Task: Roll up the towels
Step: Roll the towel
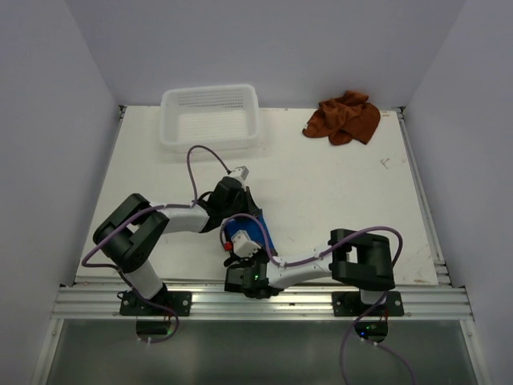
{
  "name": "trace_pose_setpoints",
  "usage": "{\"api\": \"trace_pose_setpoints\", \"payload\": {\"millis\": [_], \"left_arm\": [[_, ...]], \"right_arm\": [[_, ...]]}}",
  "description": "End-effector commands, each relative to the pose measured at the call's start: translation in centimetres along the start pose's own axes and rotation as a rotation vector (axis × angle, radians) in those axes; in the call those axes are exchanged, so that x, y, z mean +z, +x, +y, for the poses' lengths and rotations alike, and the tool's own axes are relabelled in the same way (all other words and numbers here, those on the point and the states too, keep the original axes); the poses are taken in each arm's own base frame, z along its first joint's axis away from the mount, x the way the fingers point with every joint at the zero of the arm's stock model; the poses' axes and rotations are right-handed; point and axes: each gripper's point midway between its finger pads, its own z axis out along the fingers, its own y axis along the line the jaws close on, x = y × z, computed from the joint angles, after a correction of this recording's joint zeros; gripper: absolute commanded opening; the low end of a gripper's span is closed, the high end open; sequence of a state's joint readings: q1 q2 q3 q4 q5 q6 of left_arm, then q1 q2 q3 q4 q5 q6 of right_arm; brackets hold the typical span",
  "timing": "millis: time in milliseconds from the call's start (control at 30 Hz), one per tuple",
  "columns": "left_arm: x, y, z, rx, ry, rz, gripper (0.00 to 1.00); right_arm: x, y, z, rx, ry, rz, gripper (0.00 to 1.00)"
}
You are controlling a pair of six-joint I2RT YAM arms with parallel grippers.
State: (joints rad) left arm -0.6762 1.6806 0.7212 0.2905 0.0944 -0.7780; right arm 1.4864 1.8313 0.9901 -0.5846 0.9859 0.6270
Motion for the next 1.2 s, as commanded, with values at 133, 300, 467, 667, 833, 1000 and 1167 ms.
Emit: {"api": "trace_pose_setpoints", "payload": {"millis": [133,300,467,667,833,1000,1167], "left_arm": [[-0.1,-5.7,1.7,-0.002,-0.043,-0.224,0.00],[0.4,-4.8,2.8,-0.010,-0.054,-0.200,0.00],[0.7,-4.1,3.6,-0.015,-0.072,-0.186,0.00],[0.9,-3.8,4.3,-0.015,-0.097,-0.173,0.00],[1.0,-3.1,5.0,-0.023,-0.118,-0.155,0.00],[0.8,-2.6,5.4,-0.033,-0.123,-0.148,0.00],[0.7,-2.2,5.7,-0.043,-0.128,-0.145,0.00]], "right_arm": [[-0.9,1.8,1.7,-0.238,-0.006,0.055,0.00],[-1.1,2.3,2.7,-0.304,-0.023,0.072,0.00],[-1.1,2.3,3.2,-0.370,-0.020,0.078,0.00],[-1.5,1.5,4.0,-0.437,-0.015,0.075,0.00],[-1.9,0.2,3.5,-0.414,0.023,0.038,0.00],[-2.3,-0.5,3.6,-0.364,-0.007,0.015,0.01],[-2.0,-0.3,4.6,-0.396,-0.020,0.031,0.04]]}}
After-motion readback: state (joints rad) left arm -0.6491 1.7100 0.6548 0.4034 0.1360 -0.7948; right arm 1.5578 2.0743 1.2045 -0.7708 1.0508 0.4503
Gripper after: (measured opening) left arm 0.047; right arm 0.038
